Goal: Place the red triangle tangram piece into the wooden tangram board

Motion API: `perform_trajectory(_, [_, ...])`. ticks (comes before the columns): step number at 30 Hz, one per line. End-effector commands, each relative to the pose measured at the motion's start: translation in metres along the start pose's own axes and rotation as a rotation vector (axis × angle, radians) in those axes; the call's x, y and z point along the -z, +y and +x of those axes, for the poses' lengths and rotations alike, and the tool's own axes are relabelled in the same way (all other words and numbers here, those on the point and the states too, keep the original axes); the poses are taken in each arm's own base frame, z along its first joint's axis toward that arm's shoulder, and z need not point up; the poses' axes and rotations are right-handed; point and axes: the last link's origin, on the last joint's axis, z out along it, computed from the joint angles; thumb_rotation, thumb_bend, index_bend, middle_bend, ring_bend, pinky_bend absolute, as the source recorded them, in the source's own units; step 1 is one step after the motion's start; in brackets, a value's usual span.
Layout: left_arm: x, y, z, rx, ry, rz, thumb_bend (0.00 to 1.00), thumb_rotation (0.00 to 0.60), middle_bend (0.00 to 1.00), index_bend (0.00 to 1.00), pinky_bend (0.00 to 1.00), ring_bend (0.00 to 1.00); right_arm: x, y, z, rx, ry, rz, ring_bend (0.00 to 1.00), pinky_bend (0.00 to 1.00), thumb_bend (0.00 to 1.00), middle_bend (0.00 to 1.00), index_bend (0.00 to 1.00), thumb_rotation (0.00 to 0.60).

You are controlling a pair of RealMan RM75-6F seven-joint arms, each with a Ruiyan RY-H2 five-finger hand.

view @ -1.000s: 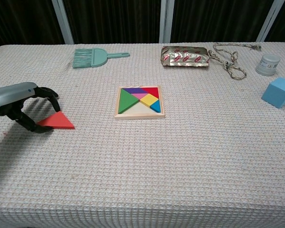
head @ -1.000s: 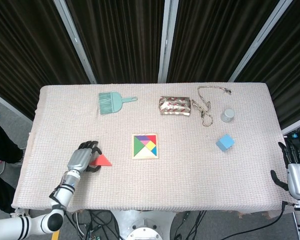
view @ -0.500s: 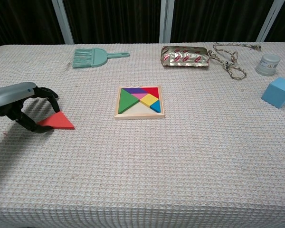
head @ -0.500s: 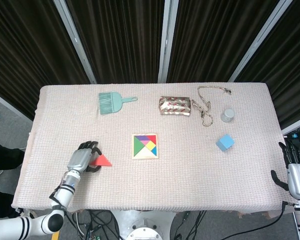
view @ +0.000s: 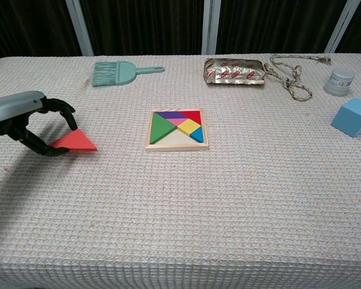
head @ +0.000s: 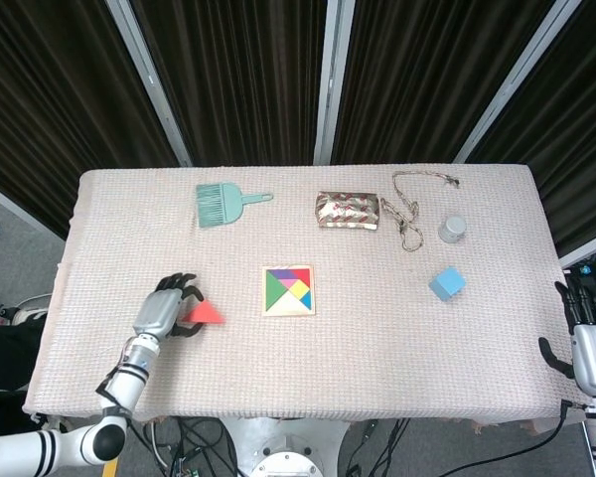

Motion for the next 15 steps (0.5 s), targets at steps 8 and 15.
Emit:
perform_trajectory(8, [-0.007, 0.035, 0.001, 0.011, 0.004, -0.036, 0.29, 0.6, 0.11, 0.41, 0.0, 0.0, 0.001, 0.001, 0.011, -0.004, 0.036, 0.008, 0.0, 0.0, 0.25, 0.0, 0.0, 0.6])
perform_trajectory(15, [-0.022, 0.066, -0.014, 0.043, -0.033, -0.05, 0.3, 0.6, 0.11, 0.41, 0.0, 0.0, 0.002, 0.0, 0.011, -0.007, 0.034, 0.007, 0.0, 0.0, 0.25, 0.0, 0.0, 0.6])
